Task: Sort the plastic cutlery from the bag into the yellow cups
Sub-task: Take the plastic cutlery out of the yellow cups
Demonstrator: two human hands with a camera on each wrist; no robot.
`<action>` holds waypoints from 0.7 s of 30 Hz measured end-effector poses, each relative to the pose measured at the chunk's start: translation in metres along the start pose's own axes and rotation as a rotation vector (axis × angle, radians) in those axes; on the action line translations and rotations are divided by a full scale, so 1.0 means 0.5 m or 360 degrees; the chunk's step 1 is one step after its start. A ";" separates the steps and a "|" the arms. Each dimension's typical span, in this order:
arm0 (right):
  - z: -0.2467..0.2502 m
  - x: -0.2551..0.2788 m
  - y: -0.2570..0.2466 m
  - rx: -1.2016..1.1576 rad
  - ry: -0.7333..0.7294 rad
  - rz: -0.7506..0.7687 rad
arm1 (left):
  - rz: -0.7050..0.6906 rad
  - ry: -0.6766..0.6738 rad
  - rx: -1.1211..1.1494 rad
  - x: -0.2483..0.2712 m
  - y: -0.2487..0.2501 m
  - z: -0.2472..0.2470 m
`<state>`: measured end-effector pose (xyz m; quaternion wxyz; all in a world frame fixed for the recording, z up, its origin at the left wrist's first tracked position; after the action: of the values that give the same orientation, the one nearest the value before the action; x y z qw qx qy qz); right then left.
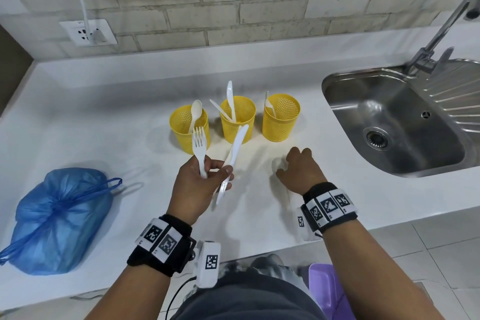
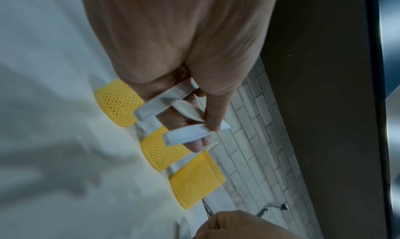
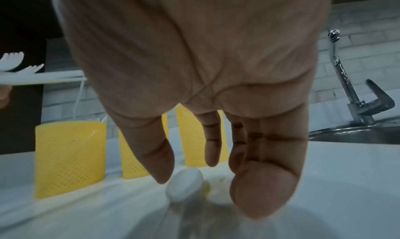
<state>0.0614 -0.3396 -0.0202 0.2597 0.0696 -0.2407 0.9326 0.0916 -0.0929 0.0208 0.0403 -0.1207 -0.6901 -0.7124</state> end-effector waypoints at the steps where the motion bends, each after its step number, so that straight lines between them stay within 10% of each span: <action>1: -0.008 -0.001 0.006 0.0034 -0.0030 -0.0017 | 0.0001 0.0001 0.0007 0.000 -0.001 0.000; 21: -0.013 0.003 -0.061 -0.0485 -0.0115 0.0240 | 0.0018 0.0169 -0.0013 0.005 -0.015 0.051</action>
<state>0.0761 -0.3130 -0.0130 0.1878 0.0448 -0.3930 0.8990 0.0907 -0.0667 0.0144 0.0805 -0.0867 -0.6833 -0.7205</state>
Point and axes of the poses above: each hand's wrist, its own x-axis away from the middle knuckle, its own z-axis out of the back of the hand, y = z × x, the point moved 4 cm from there along -x, towards the middle knuckle, and after that the axes turned 5 degrees about y, right-handed, at the moved point
